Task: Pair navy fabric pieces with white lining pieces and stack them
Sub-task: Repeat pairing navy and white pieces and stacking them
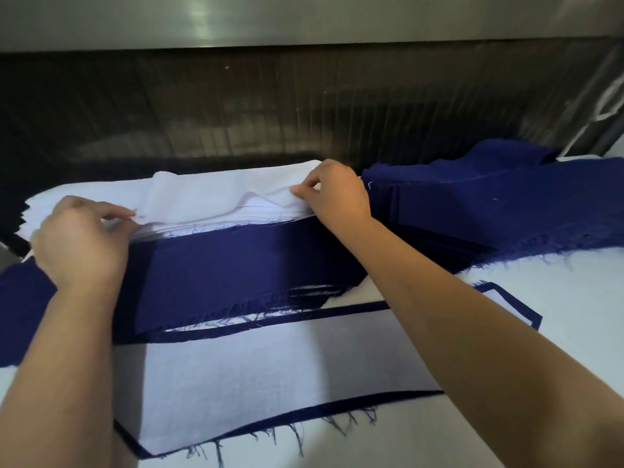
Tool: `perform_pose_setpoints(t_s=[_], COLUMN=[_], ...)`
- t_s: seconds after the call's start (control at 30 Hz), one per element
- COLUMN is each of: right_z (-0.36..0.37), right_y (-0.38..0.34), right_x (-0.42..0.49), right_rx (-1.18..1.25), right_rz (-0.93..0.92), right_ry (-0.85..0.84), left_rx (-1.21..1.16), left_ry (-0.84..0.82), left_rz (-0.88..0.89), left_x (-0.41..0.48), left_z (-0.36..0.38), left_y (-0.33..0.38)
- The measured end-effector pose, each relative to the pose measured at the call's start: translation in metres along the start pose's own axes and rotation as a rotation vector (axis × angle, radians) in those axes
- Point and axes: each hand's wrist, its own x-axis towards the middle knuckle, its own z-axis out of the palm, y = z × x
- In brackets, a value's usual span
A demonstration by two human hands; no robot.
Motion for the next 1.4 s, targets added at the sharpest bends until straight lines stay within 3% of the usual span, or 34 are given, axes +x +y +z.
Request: perform_pose_setpoints(t_s=[0.17,0.5,0.63,0.77,1.1,1.27,1.4], right_z=[-0.003,-0.011,-0.02,-0.027,-0.041,-0.048,-0.059], right_y=[0.002,0.006,0.011,0.015,0.042,0.064,0.08], right_x=[-0.004,-0.018,-0.029,-0.044,-0.097,-0.131,-0.152], right_rx=[0.111,0.385,0.439,0.458,0.442,0.446,0.37], right_rz=[-0.024,-0.056,-0.087,-0.111,-0.11,-0.115,-0.107], right_ry=[0.038,0.301,0.245,0.187,0.117,0.079,0.064], left_rx=[-0.032,0.057,0.09,0.086,0.137,0.009,-0.069], left_ry=[-0.011,0.12,0.057,-0.029,0.015,-0.05,-0.206], left_rz=[0.056,0.064,0.054,0.187,0.338,0.277,0.256], left_x=[0.001,-0.014,-0.024,-0.034,-0.078,-0.124,-0.145], left_z=[-0.002,-0.022,-0.026,-0.037,-0.072,-0.079,-0.08], left_y=[-0.004,0.013,0.017,0.019,0.018,0.017,0.015])
